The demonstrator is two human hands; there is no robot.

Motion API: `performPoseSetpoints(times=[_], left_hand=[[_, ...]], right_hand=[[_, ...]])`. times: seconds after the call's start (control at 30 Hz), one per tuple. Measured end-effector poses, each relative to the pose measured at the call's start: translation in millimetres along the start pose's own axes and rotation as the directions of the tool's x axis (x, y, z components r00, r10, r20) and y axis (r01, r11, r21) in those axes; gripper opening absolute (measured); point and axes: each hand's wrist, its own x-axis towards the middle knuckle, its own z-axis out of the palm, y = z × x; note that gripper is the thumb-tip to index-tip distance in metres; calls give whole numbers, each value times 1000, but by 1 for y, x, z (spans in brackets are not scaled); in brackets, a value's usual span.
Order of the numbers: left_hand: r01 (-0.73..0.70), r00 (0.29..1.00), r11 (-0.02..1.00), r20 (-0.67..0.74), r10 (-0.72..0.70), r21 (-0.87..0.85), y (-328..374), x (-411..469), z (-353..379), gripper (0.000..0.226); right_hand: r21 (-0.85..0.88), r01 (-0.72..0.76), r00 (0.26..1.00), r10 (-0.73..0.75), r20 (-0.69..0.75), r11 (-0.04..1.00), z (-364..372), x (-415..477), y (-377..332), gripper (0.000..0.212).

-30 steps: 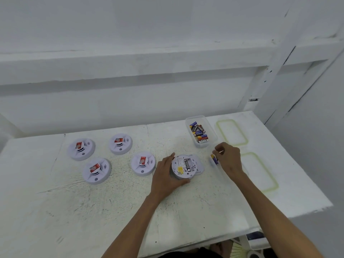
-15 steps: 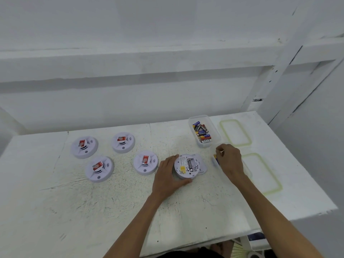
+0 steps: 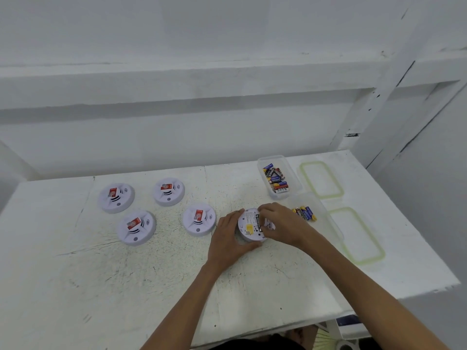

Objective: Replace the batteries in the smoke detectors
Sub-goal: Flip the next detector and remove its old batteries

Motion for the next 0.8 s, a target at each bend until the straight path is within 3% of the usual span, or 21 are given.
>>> performPoseSetpoints(times=[0.23,0.8], left_hand=[[38,999,999,32,-37,-11,-3,0,2,106],[25,998,1000,63,-25,2,0,0,1,98]], right_hand=[[-91,36,994,-26,108,995,-13,3,-2,35],[-317,240,968,-201,152,917,-5,3,-5,28]])
